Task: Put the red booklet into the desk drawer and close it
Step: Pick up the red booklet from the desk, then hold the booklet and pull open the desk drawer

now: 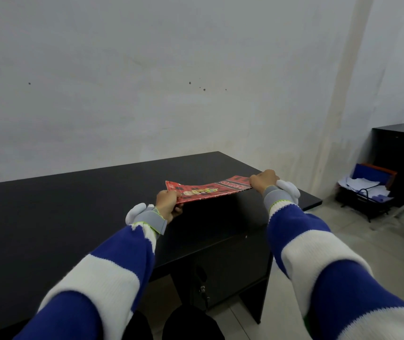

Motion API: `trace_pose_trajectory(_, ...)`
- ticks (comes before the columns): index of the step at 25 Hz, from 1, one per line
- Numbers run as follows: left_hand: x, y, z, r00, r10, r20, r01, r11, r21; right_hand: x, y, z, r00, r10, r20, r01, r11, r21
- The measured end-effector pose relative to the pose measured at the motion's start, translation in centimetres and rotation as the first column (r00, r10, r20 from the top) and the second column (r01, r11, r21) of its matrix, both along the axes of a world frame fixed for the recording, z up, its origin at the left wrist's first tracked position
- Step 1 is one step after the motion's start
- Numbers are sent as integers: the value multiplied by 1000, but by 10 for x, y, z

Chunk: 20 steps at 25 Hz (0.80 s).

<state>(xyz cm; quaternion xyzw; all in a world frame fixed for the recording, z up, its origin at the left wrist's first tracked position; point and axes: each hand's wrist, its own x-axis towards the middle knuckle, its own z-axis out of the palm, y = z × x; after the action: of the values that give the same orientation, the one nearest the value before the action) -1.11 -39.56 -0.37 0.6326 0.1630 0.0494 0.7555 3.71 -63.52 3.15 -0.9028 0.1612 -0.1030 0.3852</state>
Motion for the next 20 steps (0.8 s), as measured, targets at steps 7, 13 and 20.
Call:
trace_pose_trajectory(7, -3, -27, -22, 999, 22, 24, -22, 1000, -1, -4, -20, -27, 993, -66, 93, 53, 990, 128)
trace_pose_trajectory(13, -3, -36, -27, 999, 30, 29, -31, 999, 22, -8, -32, -49, 978, -147, 147, 127, 982, 137)
trace_pose_trajectory(20, -6, -40, -28, 998, 40, 46, -44, 994, 104, -13, -50, -71, 878, -373, 301, 368, 927, 76)
